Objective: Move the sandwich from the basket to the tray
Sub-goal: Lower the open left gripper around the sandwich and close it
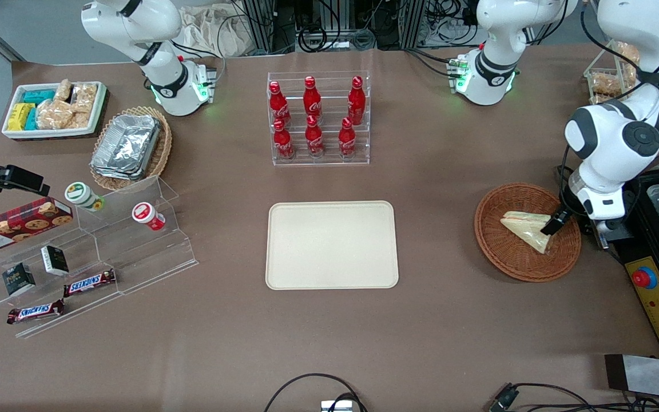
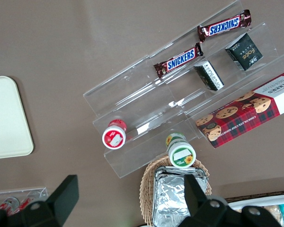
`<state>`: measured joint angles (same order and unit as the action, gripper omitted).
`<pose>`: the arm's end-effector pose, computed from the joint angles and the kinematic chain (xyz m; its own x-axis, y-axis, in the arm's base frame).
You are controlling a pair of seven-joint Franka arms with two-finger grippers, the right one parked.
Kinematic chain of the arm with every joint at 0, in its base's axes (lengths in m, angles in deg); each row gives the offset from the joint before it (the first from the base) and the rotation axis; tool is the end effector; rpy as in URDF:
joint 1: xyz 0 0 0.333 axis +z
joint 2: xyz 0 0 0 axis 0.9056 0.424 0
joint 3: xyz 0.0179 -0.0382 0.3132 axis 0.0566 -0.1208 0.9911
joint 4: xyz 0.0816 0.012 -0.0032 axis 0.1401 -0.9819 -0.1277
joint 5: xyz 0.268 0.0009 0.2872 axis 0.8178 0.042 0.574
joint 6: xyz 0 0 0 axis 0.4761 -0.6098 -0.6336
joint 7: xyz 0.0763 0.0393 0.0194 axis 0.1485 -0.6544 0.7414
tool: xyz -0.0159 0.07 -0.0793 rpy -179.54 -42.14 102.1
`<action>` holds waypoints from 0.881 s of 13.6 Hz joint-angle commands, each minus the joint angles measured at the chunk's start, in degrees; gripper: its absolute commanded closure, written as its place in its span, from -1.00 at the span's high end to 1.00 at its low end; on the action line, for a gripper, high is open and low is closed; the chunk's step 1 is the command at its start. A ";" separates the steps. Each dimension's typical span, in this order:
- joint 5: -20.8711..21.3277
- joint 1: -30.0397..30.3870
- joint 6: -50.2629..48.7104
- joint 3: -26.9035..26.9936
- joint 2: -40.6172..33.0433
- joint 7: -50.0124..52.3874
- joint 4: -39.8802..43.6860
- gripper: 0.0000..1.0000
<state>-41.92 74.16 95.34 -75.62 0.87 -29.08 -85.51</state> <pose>0.5074 0.0604 0.2645 0.6602 0.7452 0.0940 0.7394 -0.6668 0.0932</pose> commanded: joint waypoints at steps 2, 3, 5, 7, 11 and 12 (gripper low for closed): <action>-0.60 -0.20 4.16 -0.19 2.18 0.83 -0.51 1.00; -0.60 -0.20 4.16 -0.19 2.36 0.83 -0.51 1.00; -0.60 -0.20 4.08 -0.19 2.53 1.79 -0.51 0.83; -0.60 -0.64 4.08 -0.46 2.88 3.72 -0.42 0.37; -0.60 -2.22 3.81 -0.46 2.53 5.66 -0.34 -0.83; -0.60 -2.48 3.55 -0.37 2.27 5.57 -0.25 -0.89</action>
<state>-41.96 72.62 97.70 -76.12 3.46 -25.02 -85.50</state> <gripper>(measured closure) 0.542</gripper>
